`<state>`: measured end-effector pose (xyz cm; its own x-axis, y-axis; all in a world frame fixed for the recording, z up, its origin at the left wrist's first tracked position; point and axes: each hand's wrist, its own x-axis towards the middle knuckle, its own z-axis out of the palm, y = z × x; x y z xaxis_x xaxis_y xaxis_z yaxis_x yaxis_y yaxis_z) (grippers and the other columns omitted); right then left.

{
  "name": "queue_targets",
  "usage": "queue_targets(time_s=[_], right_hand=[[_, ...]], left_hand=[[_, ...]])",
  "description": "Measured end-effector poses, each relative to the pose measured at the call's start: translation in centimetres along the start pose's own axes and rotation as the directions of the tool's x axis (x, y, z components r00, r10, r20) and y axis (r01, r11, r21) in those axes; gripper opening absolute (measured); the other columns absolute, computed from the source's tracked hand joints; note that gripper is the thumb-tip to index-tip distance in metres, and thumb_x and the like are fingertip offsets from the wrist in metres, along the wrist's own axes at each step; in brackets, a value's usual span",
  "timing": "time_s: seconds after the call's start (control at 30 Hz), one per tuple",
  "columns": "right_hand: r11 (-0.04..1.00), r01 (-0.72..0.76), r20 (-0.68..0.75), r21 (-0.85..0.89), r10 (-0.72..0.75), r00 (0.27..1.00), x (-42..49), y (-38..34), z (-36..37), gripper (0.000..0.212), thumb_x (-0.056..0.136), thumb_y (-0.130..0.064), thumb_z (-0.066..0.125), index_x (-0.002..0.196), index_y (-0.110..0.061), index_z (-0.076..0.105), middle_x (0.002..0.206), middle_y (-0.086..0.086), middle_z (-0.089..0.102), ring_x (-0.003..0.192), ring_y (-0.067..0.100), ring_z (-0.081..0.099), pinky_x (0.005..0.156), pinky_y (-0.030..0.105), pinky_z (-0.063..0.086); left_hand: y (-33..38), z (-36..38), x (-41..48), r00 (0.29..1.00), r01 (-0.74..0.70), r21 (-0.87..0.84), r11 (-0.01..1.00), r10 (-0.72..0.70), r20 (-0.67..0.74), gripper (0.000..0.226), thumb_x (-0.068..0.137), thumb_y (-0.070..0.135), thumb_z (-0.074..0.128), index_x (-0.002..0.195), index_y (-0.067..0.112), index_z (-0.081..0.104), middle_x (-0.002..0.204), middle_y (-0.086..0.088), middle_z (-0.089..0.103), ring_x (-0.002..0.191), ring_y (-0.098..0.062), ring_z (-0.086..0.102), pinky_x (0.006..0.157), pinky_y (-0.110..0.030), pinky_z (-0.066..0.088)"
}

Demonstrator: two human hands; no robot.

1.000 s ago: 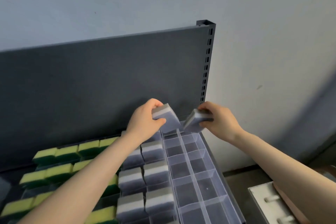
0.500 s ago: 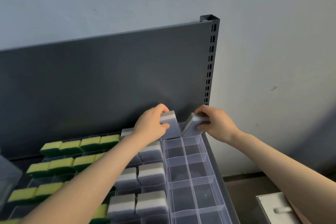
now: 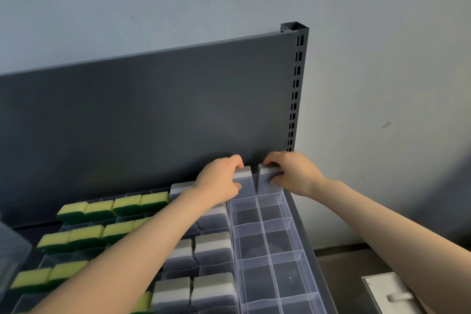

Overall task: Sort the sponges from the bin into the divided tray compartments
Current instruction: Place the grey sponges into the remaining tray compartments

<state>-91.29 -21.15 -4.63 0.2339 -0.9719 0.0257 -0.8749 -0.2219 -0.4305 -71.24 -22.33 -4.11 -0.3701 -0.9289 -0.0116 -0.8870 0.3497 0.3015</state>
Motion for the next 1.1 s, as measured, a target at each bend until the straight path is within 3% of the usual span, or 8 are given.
queue_targets(time_s=[0.23, 0.57, 0.87, 1.1], right_hand=[[0.997, -0.018, 0.075, -0.072, 0.023, 0.997, 0.6, -0.3, 1.5, 0.039, 0.075, -0.009, 0.060, 0.112, -0.020, 0.058, 0.105, 0.001, 0.064, 0.090, 0.023, 0.056, 0.071, 0.027, 0.044], [0.995, -0.034, 0.071, -0.091, 0.040, 0.997, 0.9, 0.1, 2.9, 0.041, 0.078, -0.009, 0.055, 0.117, -0.020, 0.055, 0.106, 0.007, 0.066, 0.093, 0.029, 0.059, 0.076, 0.032, 0.049], [0.996, 0.014, 0.076, -0.093, -0.006, 0.997, 0.6, 0.2, 3.1, 0.041, 0.077, -0.007, 0.052, 0.115, -0.019, 0.057, 0.109, 0.007, 0.065, 0.096, 0.030, 0.058, 0.079, 0.038, 0.050], [0.992, 0.096, 0.056, -0.083, -0.091, 0.994, -0.1, 0.4, 2.2, 0.046, 0.081, -0.016, 0.057, 0.127, -0.020, 0.053, 0.124, 0.003, 0.058, 0.111, 0.027, 0.052, 0.091, 0.035, 0.046]], left_hand=[[-0.2, 0.9, 0.9, 0.997, -0.007, 0.061, 0.998, 0.002, 0.073, 0.040, 0.083, 0.017, 0.066, 0.120, 0.019, 0.050, 0.120, -0.001, 0.058, 0.104, -0.023, 0.054, 0.082, -0.035, 0.049], [-0.4, 2.0, 1.2, 0.998, -0.020, 0.156, 0.987, 0.010, 0.064, 0.032, 0.083, 0.019, 0.065, 0.113, 0.019, 0.053, 0.110, -0.002, 0.062, 0.094, -0.025, 0.057, 0.068, -0.031, 0.043], [-0.2, 2.3, 0.7, 0.999, -0.014, 0.145, 0.989, 0.007, 0.046, 0.034, 0.086, 0.021, 0.065, 0.117, 0.020, 0.051, 0.111, 0.000, 0.061, 0.092, -0.021, 0.057, 0.066, -0.030, 0.043], [0.6, 1.0, -0.9, 1.000, 0.026, 0.171, 0.985, -0.026, 0.000, 0.053, 0.082, 0.043, 0.065, 0.129, 0.025, 0.048, 0.122, 0.003, 0.057, 0.106, -0.020, 0.056, 0.078, -0.035, 0.049]])
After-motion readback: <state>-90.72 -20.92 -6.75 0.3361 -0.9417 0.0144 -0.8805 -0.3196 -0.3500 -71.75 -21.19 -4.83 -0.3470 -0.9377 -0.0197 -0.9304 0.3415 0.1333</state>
